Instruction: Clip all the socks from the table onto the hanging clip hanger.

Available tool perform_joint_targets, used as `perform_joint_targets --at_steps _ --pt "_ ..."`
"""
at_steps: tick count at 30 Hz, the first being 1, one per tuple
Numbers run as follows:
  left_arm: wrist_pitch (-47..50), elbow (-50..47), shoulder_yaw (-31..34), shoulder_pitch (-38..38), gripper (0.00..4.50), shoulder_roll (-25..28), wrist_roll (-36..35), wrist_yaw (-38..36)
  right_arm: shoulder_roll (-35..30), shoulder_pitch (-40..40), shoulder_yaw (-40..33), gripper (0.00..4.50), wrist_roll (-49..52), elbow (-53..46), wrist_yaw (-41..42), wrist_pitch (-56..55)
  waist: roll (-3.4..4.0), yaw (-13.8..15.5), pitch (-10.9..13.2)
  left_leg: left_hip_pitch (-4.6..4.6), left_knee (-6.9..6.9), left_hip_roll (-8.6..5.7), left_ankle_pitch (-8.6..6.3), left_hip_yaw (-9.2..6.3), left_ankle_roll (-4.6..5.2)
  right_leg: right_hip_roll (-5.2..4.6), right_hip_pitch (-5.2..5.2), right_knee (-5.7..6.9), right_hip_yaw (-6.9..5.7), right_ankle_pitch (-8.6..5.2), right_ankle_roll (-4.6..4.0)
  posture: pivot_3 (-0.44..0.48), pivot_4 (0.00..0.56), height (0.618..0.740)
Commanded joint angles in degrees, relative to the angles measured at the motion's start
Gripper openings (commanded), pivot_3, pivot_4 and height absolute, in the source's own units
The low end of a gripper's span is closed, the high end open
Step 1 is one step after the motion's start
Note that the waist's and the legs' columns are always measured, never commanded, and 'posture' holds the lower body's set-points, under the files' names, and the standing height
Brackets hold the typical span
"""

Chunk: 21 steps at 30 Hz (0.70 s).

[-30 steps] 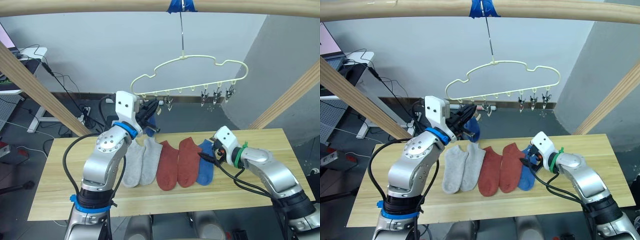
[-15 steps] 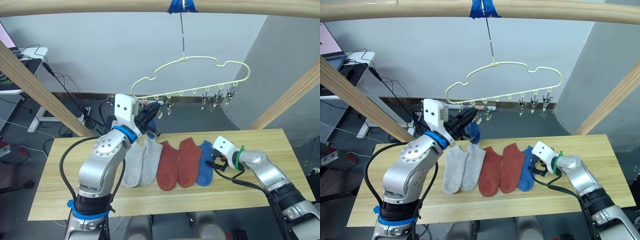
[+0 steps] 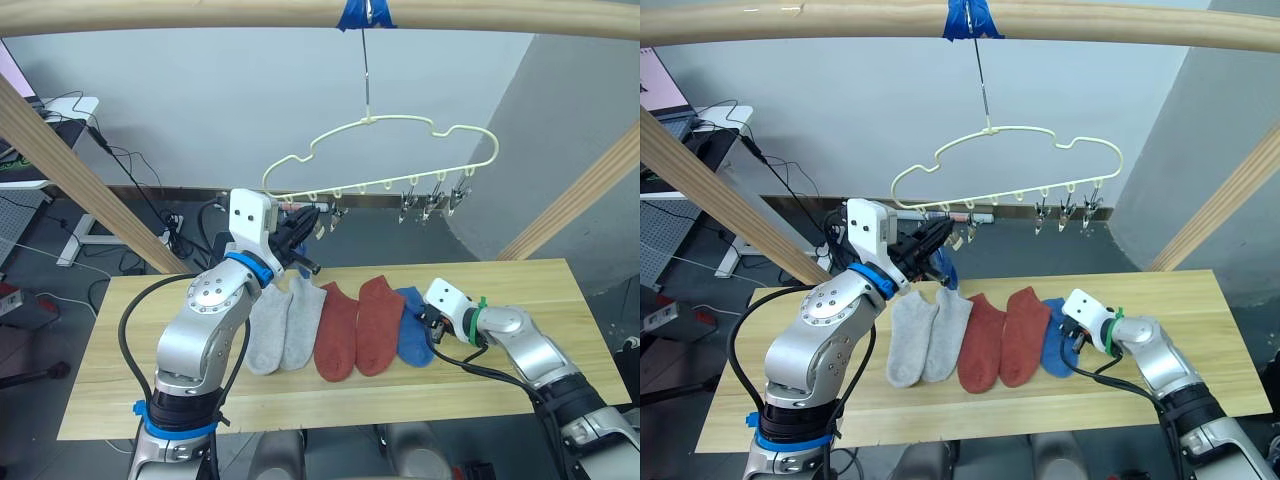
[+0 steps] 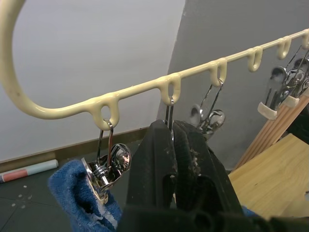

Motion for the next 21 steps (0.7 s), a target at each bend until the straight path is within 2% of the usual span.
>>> perform_joint_targets --at_steps 1,8,13,17,21 --pt "1.13 0.3 0.06 0.68 0.0 -0.02 -0.81 -0.21 -3.14 1.75 -3.51 0.01 0.94 -6.93 2.04 -0.84 0.01 -0.03 0.05 0.0 0.0 0.0 0.0 0.0 0.0 0.0 0.0 -0.01 0.01 0.0 0.0 -0.094 0.289 0.74" --pt "4.09 1.31 1.82 0.3 0.0 -0.07 -4.98 -1.52 -8.1 4.75 -9.3 0.01 6.13 -20.15 7.14 3.54 0.0 -0.07 0.19 0.01 -0.01 0.03 0.0 0.0 0.0 0.02 0.01 -0.02 0.0 -0.08 0.13 -0.102 0.286 0.74" --pt "20.15 2.74 11.83 -2.51 0.0 -2.74 -23.35 -1.18 -11.57 5.98 -14.1 0.01 16.68 -31.86 13.93 11.3 -0.01 -0.07 0.3 -0.02 0.0 0.01 -0.01 0.0 0.01 0.01 0.02 -0.05 0.0 -0.15 0.25 -0.109 0.283 0.74" --pt "32.21 7.14 21.22 -6.51 0.0 -4.06 -40.68 2.86 -11.78 5.07 -13.88 0.01 25.94 -40.69 17.01 19.49 -0.03 -0.12 0.31 0.0 -0.02 0.06 -0.01 -0.04 0.01 0.07 0.03 -0.05 -0.04 -0.16 0.27 -0.111 0.283 0.74" --pt "37.04 10.81 25.35 -9.11 0.0 -3.47 -49.75 8.01 -9.59 1.93 -12.49 0.01 31.17 -45.06 15.16 25.53 -0.09 -0.13 0.35 -0.01 0.0 0.05 -0.01 -0.05 0.01 0.07 0.04 -0.09 -0.03 -0.17 0.28 -0.112 0.284 0.74"
